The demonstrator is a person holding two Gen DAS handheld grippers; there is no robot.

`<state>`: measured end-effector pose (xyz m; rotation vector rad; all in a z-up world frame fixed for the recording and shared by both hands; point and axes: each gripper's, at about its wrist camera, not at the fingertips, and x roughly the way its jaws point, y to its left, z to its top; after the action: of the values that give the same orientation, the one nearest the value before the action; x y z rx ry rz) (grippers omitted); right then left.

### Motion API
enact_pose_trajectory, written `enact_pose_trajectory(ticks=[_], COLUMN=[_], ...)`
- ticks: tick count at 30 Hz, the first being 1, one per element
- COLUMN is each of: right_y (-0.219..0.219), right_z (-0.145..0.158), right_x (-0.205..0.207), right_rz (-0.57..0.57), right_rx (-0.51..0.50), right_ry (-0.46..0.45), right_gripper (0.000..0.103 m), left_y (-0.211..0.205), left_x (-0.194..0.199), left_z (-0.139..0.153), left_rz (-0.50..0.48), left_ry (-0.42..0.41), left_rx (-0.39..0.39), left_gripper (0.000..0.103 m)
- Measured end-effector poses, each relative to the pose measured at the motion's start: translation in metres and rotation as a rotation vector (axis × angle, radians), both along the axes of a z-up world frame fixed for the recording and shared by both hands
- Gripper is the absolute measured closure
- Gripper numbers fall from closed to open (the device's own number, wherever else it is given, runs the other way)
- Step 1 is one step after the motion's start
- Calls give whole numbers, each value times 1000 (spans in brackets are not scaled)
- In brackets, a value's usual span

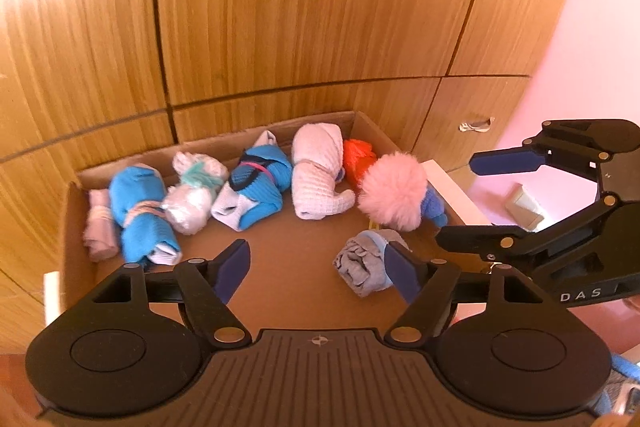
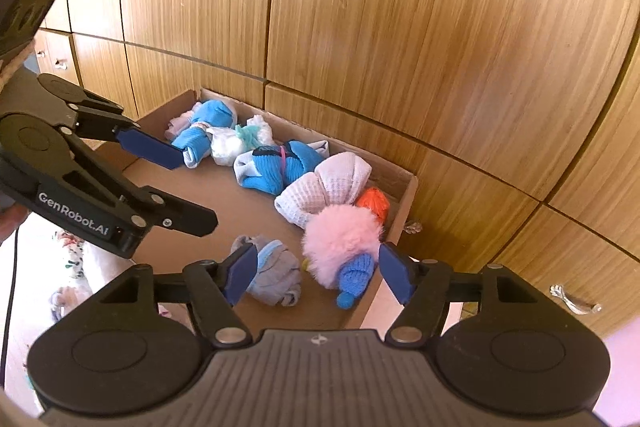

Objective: Organize objects
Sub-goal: 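Open both grippers to release the socks in the tray, then withdraw both grippers from the tray back over the pile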

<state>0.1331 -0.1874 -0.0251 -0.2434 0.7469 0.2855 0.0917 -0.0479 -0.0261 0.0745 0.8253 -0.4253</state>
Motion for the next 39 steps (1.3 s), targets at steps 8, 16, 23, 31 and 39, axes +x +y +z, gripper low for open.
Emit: enact_pose_trajectory(ticks=[8, 16, 23, 31, 39], right_y=[7, 16, 30, 36, 25], right_z=[9, 22, 18, -26, -54], right_x=[-20, -58, -126, -154, -150], right_rz=[-14, -51, -56, -71, -110], right_rx=[19, 62, 150, 205, 293], right_ry=[-12, -29, -57, -27, 28], right_gripper=[32, 18, 8, 13, 22], left_y=[10, 38, 69, 73, 28], left_x=[-27, -68, -115, -173, -195], left_z=[9, 20, 16, -16, -35], left_rz=[4, 23, 57, 23, -139], left_ry=[-58, -114, -130, -82, -85], left_rx=[70, 116, 107, 28, -6], left_gripper=[19, 16, 10, 7, 4])
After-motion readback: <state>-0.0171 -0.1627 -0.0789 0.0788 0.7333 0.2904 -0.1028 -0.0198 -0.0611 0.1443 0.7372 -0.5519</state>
